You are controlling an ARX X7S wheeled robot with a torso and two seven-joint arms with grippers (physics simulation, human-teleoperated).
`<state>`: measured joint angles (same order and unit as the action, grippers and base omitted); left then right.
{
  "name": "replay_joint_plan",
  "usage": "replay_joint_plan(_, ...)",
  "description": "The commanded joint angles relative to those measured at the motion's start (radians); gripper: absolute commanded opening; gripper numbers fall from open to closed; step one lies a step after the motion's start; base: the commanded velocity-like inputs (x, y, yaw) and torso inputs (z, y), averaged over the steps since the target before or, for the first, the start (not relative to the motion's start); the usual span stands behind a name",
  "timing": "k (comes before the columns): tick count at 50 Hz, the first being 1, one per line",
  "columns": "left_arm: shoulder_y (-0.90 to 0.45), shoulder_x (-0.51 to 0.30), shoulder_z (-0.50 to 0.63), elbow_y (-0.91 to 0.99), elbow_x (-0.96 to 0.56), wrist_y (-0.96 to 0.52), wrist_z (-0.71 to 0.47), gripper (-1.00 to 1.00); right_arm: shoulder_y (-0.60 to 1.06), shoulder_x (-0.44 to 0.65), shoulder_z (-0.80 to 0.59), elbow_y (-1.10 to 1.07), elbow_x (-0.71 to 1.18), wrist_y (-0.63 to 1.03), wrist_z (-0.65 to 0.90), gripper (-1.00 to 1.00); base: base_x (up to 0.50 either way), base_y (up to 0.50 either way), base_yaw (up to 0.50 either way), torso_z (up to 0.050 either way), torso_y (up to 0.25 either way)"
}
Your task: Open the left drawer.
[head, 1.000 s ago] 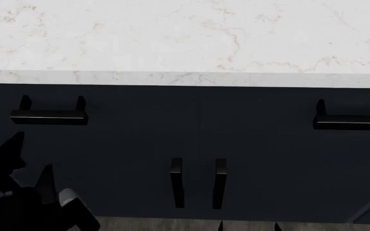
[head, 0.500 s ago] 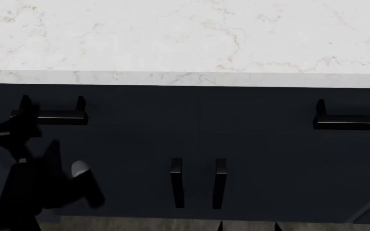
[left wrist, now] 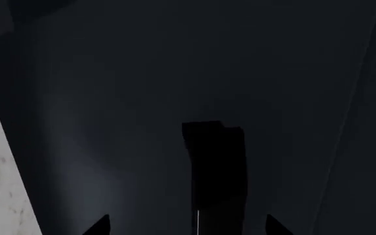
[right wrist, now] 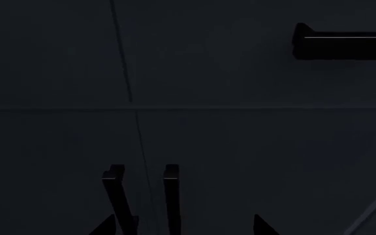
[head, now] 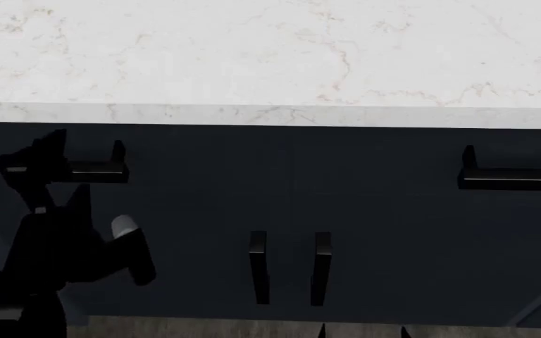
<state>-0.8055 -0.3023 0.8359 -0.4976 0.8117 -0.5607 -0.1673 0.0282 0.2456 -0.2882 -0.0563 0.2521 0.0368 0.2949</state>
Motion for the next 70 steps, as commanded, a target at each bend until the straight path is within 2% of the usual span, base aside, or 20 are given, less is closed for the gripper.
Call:
replay_joint_plan(1,-0.053,0.029,0.03,-0.093,0.013,0.029,-0.014,1.0,-0.002,0.005,-0.001,-0.007,0.006,-0.002,0.007,1.0,0.0,0.0,0.0,0.0,0.0)
replay_joint_plan(4,-0.104,0.055,0.058,-0.224,0.019,0.069,-0.032,1.0,-0.005,0.007,-0.006,-0.009,0.001,-0.005,0.007,1.0,0.0,0.0,0.0,0.0,0.0)
replay_joint_plan(9,-0.134,0.074,0.081,-0.31,0.02,0.113,-0.048,1.0,-0.008,0.011,-0.006,-0.017,0.004,-0.004,0.01,1.0,0.0,0.0,0.0,0.0,0.0)
replay_joint_plan(19,-0.262,0.192,0.087,-0.798,-0.041,0.329,-0.258,1.0,-0.005,0.014,-0.012,-0.008,-0.001,-0.01,0.014,1.0,0.01,0.0,0.0,0.0,0.0)
replay_joint_plan(27,-0.27,0.204,0.124,-0.806,-0.075,0.269,-0.255,1.0,-0.007,0.02,-0.017,-0.025,-0.007,0.001,0.024,1.0,0.02,0.0,-0.01,0.0,-0.002)
replay_joint_plan(28,-0.275,0.207,0.12,-0.799,-0.081,0.262,-0.248,-1.0,-0.007,0.02,-0.016,-0.026,-0.006,0.0,0.026,1.0,0.02,0.0,-0.01,0.0,0.0)
replay_joint_plan(43,-0.265,0.204,0.129,-0.737,-0.089,0.239,-0.224,-1.0,-0.003,0.022,-0.024,-0.008,-0.006,-0.013,0.026,1.0,0.02,0.0,-0.01,-0.002,0.0)
replay_joint_plan(56,-0.076,0.04,0.086,-0.2,-0.056,0.009,-0.088,-1.0,0.002,0.023,-0.027,-0.007,-0.001,0.0,0.035,1.0,0.01,0.0,0.0,-0.001,0.0)
replay_joint_plan(63,-0.015,-0.006,0.077,-0.054,-0.036,-0.055,-0.058,-1.0,0.009,0.023,-0.032,0.004,0.0,0.001,0.034,1.0,0.0,0.0,0.0,0.0,0.0)
replay_joint_plan(70,0.012,-0.02,0.074,-0.015,-0.03,-0.069,-0.063,-1.0,0.008,0.024,-0.034,0.007,0.0,-0.006,0.036,1.0,0.0,0.0,0.0,0.0,0.0)
